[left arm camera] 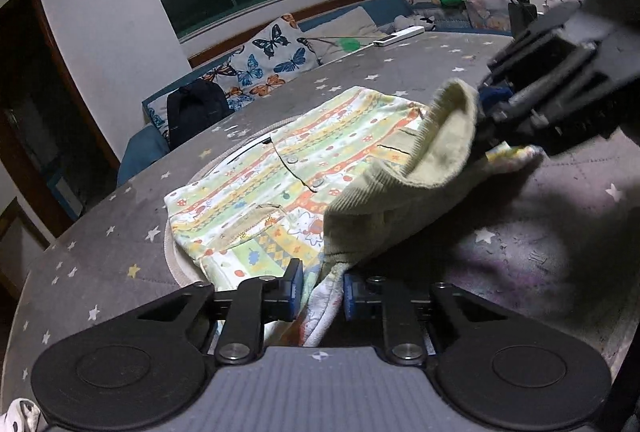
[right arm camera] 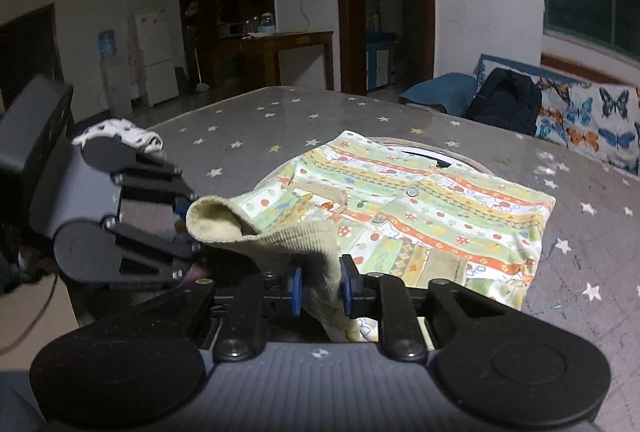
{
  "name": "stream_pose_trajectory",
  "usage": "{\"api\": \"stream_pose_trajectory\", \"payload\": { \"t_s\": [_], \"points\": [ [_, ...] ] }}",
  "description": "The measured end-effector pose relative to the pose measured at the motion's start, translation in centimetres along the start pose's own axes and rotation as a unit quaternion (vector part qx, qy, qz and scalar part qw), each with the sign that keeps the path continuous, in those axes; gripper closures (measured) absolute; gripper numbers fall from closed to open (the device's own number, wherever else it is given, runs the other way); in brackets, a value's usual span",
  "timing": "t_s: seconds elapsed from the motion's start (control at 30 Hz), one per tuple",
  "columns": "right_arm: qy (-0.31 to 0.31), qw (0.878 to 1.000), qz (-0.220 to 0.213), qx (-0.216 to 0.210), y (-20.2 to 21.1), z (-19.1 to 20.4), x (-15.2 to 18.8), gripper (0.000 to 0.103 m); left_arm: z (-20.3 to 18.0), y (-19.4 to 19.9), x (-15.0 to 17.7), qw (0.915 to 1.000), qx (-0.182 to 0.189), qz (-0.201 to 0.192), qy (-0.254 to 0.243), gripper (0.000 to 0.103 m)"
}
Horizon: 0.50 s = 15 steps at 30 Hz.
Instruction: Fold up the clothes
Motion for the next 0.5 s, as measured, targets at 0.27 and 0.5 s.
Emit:
{"api": "stream_pose_trajectory", "payload": {
  "t_s": [0.27, 0.5],
  "points": [
    [0.084, 0.995, 0.016, 0.044, -1.0, 1.7, 2.3, 0.055, 0.9, 0.2, -0.6, 0.9993, 0.023, 0.001, 0.03, 0.082],
    [0.139, 0.988, 0.009, 0.071, -1.4, 3.5, 3.6, 0.052, 1.7, 0.3, -1.1, 0.998, 0.036, -0.004, 0.052, 0.083]
  ]
}}
Point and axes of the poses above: each gripper's, at about its wrist camera, not at the fingertips, and y roughly against the way its jaws point, z to its left, x to its underside, the point moved 3 cm from there along -y, roughly the way its jaws point, and after that the axes turned 9 degrees about z, right-handed, at the moved point
